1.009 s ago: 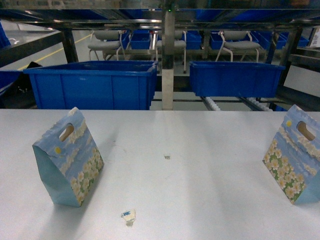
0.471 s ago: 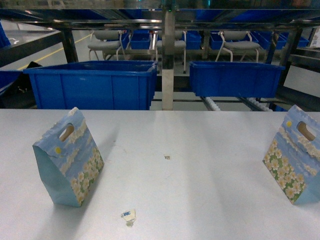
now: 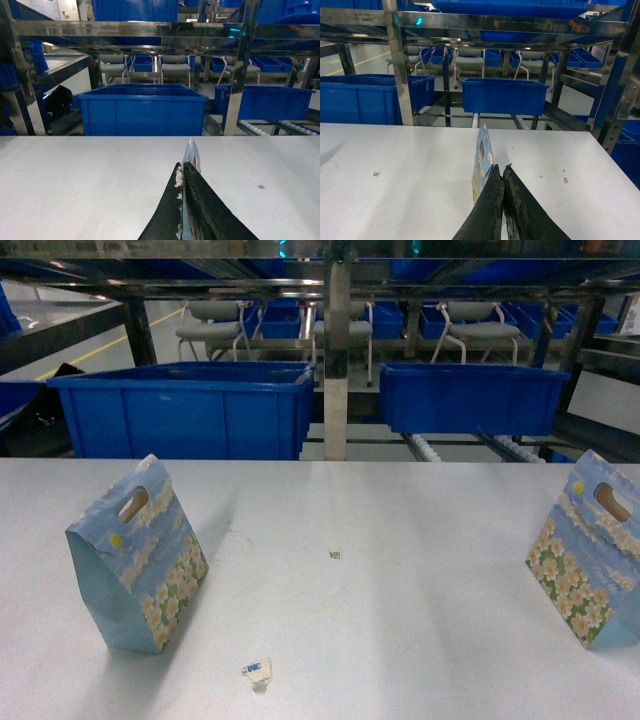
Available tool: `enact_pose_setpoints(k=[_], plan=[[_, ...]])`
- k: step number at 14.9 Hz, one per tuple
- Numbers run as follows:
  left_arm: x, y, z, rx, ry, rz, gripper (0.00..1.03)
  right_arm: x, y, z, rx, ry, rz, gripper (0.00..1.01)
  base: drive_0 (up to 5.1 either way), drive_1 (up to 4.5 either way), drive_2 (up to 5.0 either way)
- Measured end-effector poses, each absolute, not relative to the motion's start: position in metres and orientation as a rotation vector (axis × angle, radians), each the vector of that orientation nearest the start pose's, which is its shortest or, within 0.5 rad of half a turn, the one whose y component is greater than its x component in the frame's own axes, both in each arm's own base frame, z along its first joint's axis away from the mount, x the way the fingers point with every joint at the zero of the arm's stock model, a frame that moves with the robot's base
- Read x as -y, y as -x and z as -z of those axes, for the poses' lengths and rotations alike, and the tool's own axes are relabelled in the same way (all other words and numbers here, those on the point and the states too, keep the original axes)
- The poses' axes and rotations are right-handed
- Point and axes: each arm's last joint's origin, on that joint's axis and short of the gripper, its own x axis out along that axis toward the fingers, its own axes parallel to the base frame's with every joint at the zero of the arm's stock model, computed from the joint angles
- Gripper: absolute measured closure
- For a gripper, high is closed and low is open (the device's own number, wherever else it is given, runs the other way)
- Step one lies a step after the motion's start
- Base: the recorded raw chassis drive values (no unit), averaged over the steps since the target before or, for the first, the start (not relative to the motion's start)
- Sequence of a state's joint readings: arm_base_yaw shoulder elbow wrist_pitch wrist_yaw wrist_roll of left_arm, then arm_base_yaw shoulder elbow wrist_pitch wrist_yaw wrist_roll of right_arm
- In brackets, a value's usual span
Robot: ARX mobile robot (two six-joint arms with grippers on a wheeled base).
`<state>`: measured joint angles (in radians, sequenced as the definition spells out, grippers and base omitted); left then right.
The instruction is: Move flower gift bag to table near conveyor
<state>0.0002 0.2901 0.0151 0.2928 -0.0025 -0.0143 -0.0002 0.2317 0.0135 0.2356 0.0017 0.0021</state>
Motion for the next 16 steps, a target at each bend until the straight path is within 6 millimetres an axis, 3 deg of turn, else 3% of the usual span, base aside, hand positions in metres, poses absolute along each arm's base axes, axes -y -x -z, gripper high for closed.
enact_pose_setpoints(k=[6,8,14,16], plan=[[0.0,-0.108,-0.171,0.016,0.014,-0.003,1.01,0.0,-0.097,-0.17,0.027,-0.002,0.0,0.99,0.0,0.0,0.0],[0.0,-0.097,-0.168,0.01,0.014,-0.001,1.01,0.0,-0.097,-0.168,0.008,-0.002,0.0,0.99,0.0,0.0,0.0],[0.0,-0.097,-0.168,0.001,0.014,-0.001,1.01,0.0,-0.097,-0.168,0.005,0.0,0.0,0.98,0.0,0.0,0.0],[0.0,-0.097,-0.168,0.001,0.014,0.0,0.78,0.0,-0.097,-0.168,0.005,0.0,0.0,0.73,0.0,0.0,0.0]])
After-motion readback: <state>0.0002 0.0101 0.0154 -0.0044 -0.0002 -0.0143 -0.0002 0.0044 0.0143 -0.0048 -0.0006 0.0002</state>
